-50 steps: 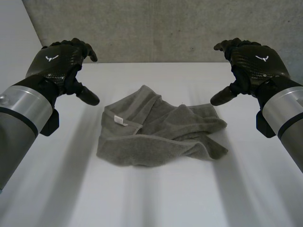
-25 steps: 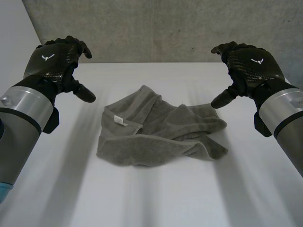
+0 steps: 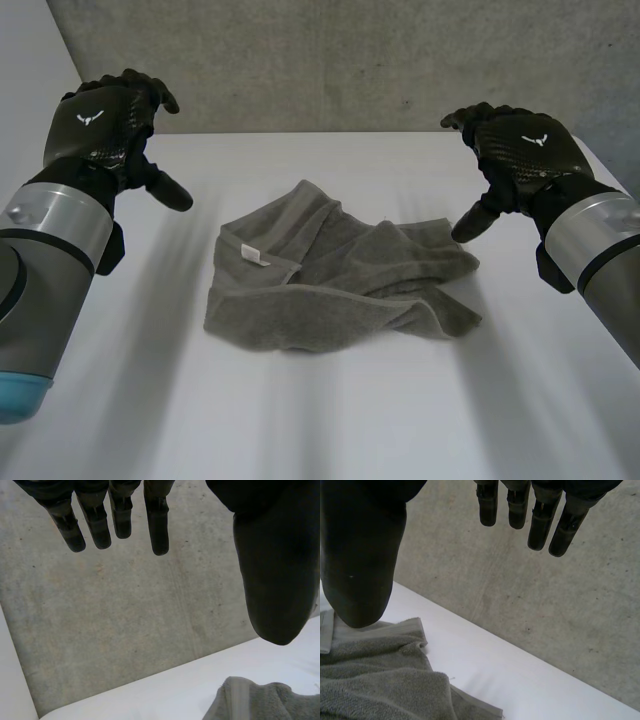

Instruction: Fold the towel.

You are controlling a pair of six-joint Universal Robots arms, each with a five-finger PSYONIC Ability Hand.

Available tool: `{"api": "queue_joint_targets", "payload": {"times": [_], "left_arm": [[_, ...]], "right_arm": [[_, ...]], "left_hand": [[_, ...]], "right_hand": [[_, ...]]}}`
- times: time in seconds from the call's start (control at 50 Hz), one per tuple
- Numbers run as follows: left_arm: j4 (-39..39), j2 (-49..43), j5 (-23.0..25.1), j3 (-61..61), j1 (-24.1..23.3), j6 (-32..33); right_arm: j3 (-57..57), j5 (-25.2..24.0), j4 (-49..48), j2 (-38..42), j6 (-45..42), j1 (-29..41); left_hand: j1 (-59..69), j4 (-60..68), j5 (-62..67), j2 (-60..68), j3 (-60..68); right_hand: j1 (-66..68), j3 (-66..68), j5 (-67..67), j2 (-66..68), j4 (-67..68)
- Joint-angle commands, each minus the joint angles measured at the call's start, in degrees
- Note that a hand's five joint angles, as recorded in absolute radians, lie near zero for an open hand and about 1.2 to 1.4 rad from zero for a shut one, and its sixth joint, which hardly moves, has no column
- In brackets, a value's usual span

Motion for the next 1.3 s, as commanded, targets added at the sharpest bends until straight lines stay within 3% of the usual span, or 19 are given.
{"api": "queue_joint_targets", "payload": {"times": [0.02,0.62,0.66,0.68,0.72,0.78,0.82,0.88,0.94,1.1,1.3], "left_arm": [[1.36,-0.43,-0.73,-0.48,0.11,-0.09],[1.00,-0.51,1.02,-1.27,0.63,0.26],[0.13,-0.60,5.48,-1.18,0.98,0.52],[0.13,-0.60,5.51,-1.18,0.99,0.52],[-1.19,-2.09,13.81,-1.09,1.25,0.70],[-1.90,-3.41,17.46,-1.18,1.69,1.05],[-2.77,-7.35,24.37,-1.10,4.48,3.85],[-3.65,-11.83,28.60,-0.75,6.43,8.32],[-4.27,-13.96,29.68,-0.48,7.14,11.07],[-9.80,-25.63,30.82,2.77,8.72,28.36],[-11.48,-29.78,30.99,4.35,8.72,29.96]], "right_arm": [[-0.07,-0.95,0.16,0.59,-0.80,-0.46],[-2.00,-0.69,0.51,1.12,-0.62,-0.46],[-2.62,-0.60,1.21,1.21,-0.89,-0.54],[-2.97,-0.69,2.35,1.29,-1.06,-0.63],[-3.06,-0.95,4.20,1.47,-1.15,-0.72],[-2.45,-1.04,7.27,1.65,-1.24,-1.86],[-1.57,-1.22,8.16,1.65,-1.33,-2.92],[1.69,-1.83,8.33,1.73,-1.59,-4.15],[4.92,-3.67,7.98,2.96,-1.94,-4.32],[11.96,-5.17,2.37,7.17,-1.50,-4.32],[14.08,-5.00,-1.33,16.06,-0.98,-3.36]], "left_hand": [[-3.75,-3.50,-2.67,-3.24,-3.53],[-3.58,-3.33,-2.50,-3.07,-3.36],[-3.58,-3.33,-2.50,-3.07,-3.36],[-3.58,-3.33,-2.50,-3.07,-3.36],[-3.58,-3.33,-2.50,-3.07,-3.36],[-3.41,-3.17,-2.33,-2.90,-3.19],[-2.91,-2.66,-1.83,-2.40,-2.69],[-1.91,-1.66,-0.82,-1.39,-1.69],[-1.23,-0.98,-0.14,-0.71,-1.01],[2.47,2.72,3.55,2.98,2.69],[10.03,10.27,11.11,10.54,10.25]], "right_hand": [[-2.86,-3.67,-3.33,-3.37,-4.11],[-2.86,-3.67,-3.33,-3.37,-4.11],[-2.86,-3.67,-3.33,-3.37,-4.11],[-2.86,-3.67,-3.33,-3.37,-4.11],[-2.86,-3.67,-3.33,-3.37,-4.11],[-2.86,-3.67,-3.33,-3.37,-4.11],[-2.86,-3.67,-3.33,-3.37,-4.11],[-2.86,-3.67,-3.33,-3.37,-4.11],[1.05,0.24,0.58,0.55,-0.20],[2.10,1.29,1.63,1.59,0.85],[10.85,10.04,10.38,10.34,9.60]]}}
